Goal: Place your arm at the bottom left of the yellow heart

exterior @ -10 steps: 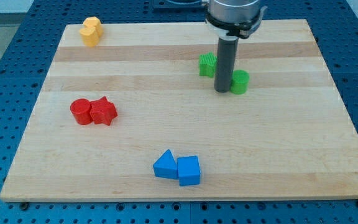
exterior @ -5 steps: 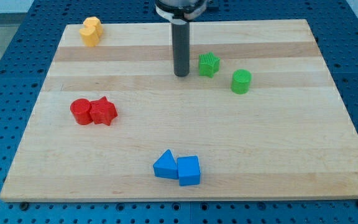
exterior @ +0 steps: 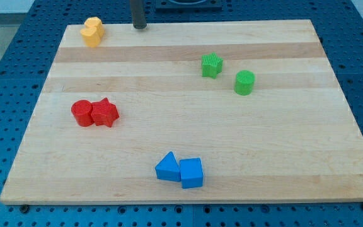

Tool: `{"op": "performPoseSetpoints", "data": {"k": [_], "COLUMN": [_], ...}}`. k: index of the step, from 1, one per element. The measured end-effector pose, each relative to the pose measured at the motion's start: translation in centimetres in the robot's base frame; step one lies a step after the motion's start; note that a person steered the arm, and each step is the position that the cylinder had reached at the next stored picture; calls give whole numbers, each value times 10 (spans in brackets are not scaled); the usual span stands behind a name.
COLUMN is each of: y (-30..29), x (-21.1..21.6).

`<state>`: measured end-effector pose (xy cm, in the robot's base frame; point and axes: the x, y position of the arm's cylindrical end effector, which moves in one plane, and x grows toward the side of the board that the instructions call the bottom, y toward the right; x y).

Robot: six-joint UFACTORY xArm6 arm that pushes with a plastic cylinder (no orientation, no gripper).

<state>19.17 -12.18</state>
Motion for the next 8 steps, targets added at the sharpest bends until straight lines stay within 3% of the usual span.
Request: {"op": "performPoseSetpoints", "data": {"k": [3, 6, 8], "y": [-2, -5, -67], "x": [5, 64, 94]}}
